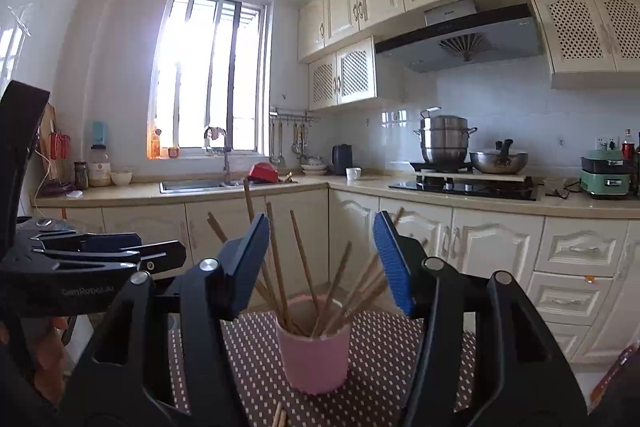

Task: Organize utensils
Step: 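Move both open tools back down to the last chopsticks, then close the left tool on a chopstick while the right tool grasps the last one, then raise both held chopsticks above the pink cup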

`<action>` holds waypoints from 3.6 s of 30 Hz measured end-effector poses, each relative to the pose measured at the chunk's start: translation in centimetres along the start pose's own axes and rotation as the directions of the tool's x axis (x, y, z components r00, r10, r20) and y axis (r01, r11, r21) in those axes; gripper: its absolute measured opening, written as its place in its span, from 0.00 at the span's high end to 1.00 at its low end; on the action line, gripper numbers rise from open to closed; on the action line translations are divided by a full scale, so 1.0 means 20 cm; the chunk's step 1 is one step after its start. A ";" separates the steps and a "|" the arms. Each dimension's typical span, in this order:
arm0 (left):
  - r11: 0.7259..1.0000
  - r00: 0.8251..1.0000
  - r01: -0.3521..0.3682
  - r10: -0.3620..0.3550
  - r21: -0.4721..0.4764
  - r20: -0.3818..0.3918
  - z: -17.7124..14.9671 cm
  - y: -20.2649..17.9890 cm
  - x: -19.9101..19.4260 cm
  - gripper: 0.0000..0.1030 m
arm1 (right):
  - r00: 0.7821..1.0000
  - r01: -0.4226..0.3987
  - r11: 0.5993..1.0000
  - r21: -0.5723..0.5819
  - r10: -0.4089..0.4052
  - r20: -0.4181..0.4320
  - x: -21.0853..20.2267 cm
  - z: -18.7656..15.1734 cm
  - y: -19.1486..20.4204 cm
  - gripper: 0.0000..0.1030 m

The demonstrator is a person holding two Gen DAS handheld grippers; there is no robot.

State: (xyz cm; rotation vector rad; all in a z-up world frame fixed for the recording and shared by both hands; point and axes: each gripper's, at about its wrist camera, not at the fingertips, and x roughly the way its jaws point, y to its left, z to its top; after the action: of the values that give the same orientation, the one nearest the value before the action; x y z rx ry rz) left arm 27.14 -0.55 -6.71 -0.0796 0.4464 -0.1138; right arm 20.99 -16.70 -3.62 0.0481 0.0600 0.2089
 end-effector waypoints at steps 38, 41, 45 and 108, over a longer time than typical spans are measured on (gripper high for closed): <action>0.999 0.919 -0.020 0.002 -0.041 -0.395 -0.68 0.13 0.14 0.40 | 0.626 -0.080 0.990 0.120 0.143 -0.766 0.19 -0.79 0.07 0.79; 0.999 0.918 -0.020 0.000 -0.046 -0.396 -0.68 0.15 0.15 0.40 | 0.620 -0.084 0.991 0.108 0.137 -0.773 0.22 -0.78 0.09 0.79; 0.999 0.915 -0.025 0.005 -0.044 -0.404 -0.68 0.15 0.18 0.40 | 0.605 -0.103 0.991 0.083 0.129 -0.786 0.27 -0.77 0.12 0.79; 0.993 0.970 0.098 -0.081 0.062 -0.231 -0.30 -0.17 -0.06 0.94 | 0.707 -0.188 0.978 0.086 0.195 -0.680 0.17 -0.31 -0.04 0.94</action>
State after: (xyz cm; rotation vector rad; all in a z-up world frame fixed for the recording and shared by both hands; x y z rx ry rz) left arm 23.13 -4.05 -11.13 -0.0150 0.6681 -0.2296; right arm 24.01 -16.58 -9.96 -0.0165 0.8122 0.4311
